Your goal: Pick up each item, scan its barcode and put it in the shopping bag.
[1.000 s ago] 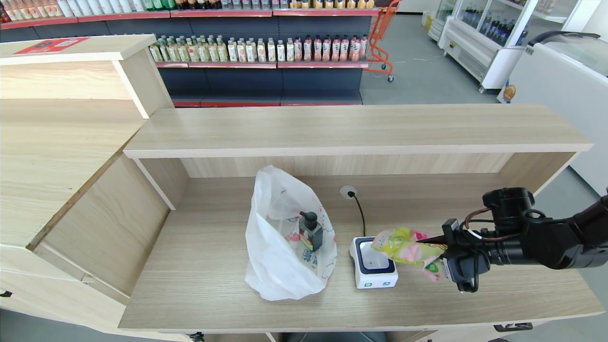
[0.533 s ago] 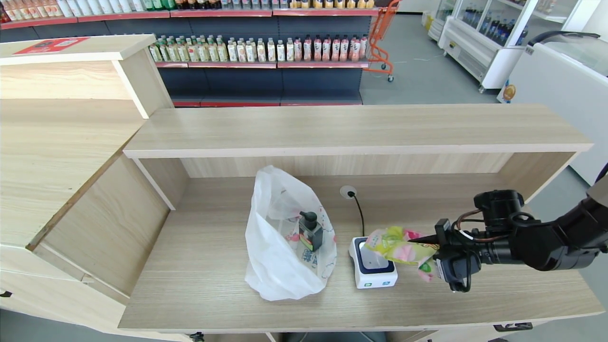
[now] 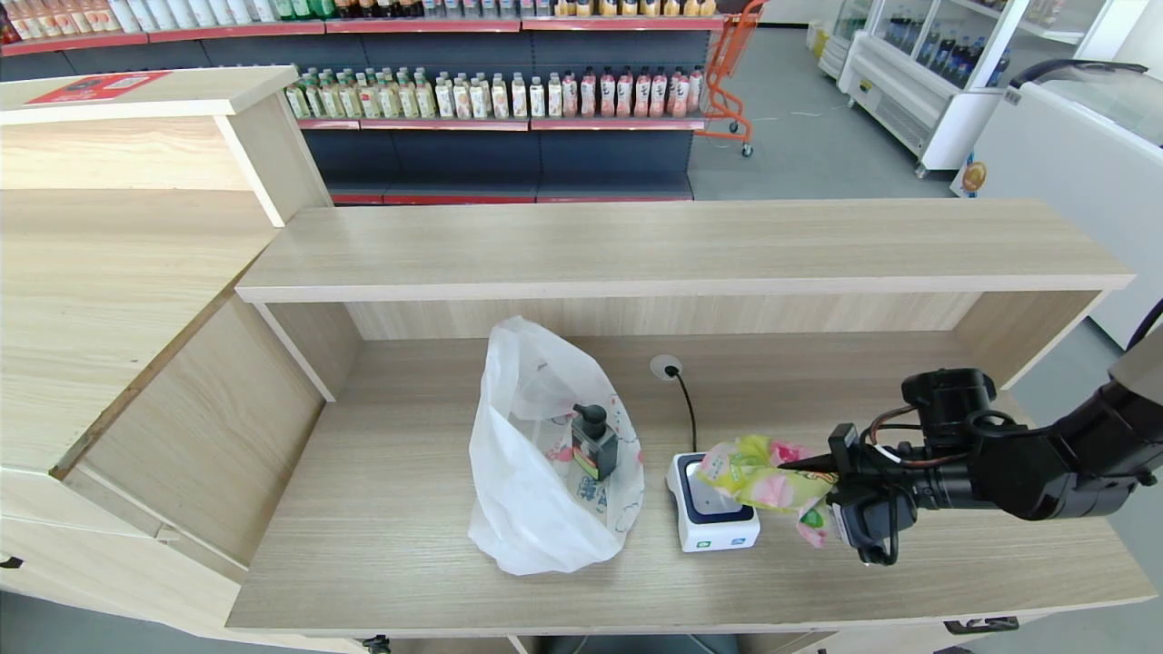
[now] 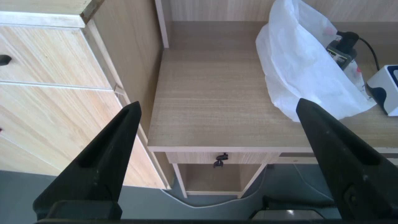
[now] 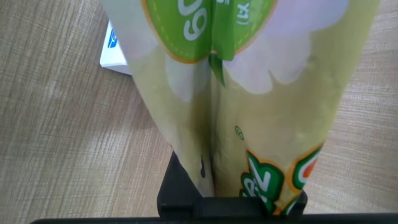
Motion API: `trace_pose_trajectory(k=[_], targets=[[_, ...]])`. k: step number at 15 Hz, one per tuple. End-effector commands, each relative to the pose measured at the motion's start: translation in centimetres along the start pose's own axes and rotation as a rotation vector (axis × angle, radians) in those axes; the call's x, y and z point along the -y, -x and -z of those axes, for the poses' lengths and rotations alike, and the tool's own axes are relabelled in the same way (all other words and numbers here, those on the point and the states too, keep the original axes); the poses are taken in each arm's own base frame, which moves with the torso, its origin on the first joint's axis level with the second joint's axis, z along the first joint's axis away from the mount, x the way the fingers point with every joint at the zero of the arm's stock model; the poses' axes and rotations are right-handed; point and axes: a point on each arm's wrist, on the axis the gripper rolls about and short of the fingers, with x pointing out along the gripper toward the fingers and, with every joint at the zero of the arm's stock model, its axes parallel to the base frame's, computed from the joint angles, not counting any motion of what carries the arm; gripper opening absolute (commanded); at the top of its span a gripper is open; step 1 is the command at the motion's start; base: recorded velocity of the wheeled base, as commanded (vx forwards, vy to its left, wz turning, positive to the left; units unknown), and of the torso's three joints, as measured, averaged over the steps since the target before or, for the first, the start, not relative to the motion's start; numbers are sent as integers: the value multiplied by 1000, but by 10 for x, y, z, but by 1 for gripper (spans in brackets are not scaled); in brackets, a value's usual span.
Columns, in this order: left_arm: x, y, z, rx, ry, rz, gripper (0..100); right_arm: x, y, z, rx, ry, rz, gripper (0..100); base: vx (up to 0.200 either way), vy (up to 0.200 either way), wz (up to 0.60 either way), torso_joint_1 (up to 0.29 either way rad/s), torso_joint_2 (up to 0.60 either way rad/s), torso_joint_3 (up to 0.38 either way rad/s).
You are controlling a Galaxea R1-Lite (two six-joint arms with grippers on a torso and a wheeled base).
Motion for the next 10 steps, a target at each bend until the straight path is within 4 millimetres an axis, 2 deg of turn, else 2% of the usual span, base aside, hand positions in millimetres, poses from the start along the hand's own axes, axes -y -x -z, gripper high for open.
trace_pose_trajectory(k=[1, 7, 9, 10], targets=[[0, 0, 0, 0, 0, 0, 100, 0, 0, -1, 3, -1, -2, 0, 0, 0, 0, 0, 0, 0], [0, 0, 0, 0, 0, -1, 100, 5, 3, -3, 2, -23, 9, 0, 0, 0, 0, 0, 0, 0], [0, 0, 0, 0, 0, 0, 100, 17, 27, -8, -34, -178, 58, 0, 0, 0, 0, 0, 0, 0], [0, 0, 0, 0, 0, 0, 100, 32, 42, -17, -42, -263, 105, 0, 0, 0, 0, 0, 0, 0]])
